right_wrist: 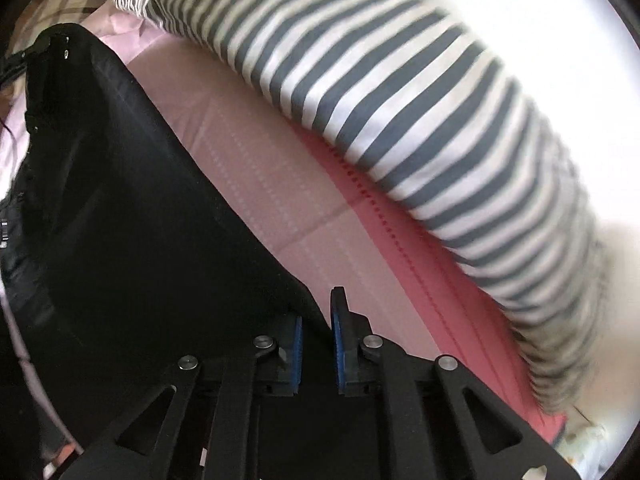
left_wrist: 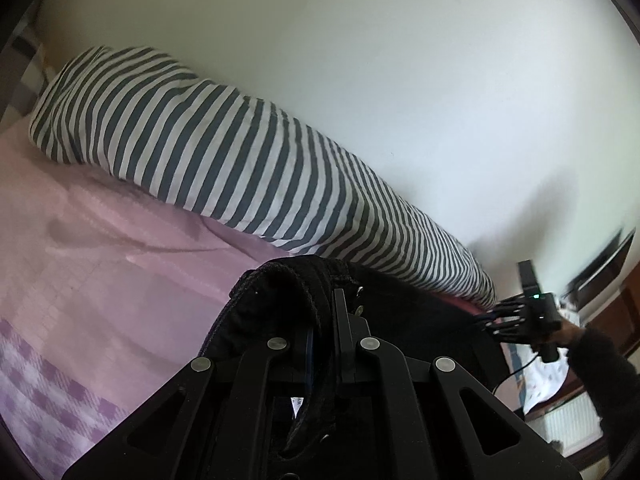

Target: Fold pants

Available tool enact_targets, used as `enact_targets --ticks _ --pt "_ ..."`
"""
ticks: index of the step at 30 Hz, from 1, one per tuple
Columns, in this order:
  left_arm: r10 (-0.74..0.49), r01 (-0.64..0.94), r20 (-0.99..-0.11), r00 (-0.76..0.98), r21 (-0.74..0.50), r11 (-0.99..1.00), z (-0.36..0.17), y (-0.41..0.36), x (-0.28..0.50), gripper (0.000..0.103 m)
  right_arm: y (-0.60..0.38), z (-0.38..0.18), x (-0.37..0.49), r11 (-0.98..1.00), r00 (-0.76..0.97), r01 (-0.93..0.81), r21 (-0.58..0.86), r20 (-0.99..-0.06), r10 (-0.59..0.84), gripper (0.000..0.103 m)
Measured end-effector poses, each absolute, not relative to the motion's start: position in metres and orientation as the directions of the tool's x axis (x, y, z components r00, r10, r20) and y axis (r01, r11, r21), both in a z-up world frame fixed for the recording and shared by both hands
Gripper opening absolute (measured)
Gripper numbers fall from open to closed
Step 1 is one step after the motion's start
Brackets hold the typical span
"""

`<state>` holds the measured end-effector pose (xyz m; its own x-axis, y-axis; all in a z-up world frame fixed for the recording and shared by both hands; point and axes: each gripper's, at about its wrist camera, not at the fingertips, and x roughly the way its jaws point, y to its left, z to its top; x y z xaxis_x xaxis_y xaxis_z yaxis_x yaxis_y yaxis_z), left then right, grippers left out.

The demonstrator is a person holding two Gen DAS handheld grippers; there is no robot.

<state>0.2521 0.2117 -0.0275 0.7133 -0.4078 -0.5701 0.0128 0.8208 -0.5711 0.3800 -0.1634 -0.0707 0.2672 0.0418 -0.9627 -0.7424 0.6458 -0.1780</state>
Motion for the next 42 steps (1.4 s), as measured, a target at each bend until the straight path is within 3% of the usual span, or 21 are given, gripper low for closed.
enact_targets --ticks 6,18,28,42 --pt "-0.388 0.055 -0.576 0.719 -0.509 0.859 -0.01 0.204 0.236 0.007 -0.168 -0.036 0.316 0.725 0.423 -0.629 -0.28 -0.906 0.016 0.005" --pt "-0.368 0.121 -0.586 0.722 -0.416 0.901 0.028 0.193 0.164 0.007 -0.201 -0.008 0.182 0.843 0.519 -0.476 -0.251 -0.854 0.038 0.005" --pt "-0.341 0.169 -0.664 0.666 -0.311 0.935 0.009 0.188 0.086 0.008 -0.207 -0.059 0.087 0.9 0.479 -0.407 -0.157 -0.876 0.064 0.005" --pt "-0.263 0.203 -0.808 0.527 -0.18 0.962 -0.067 0.173 0.021 0.013 -0.209 -0.116 0.049 0.922 0.388 -0.365 -0.129 -0.921 0.024 0.005"
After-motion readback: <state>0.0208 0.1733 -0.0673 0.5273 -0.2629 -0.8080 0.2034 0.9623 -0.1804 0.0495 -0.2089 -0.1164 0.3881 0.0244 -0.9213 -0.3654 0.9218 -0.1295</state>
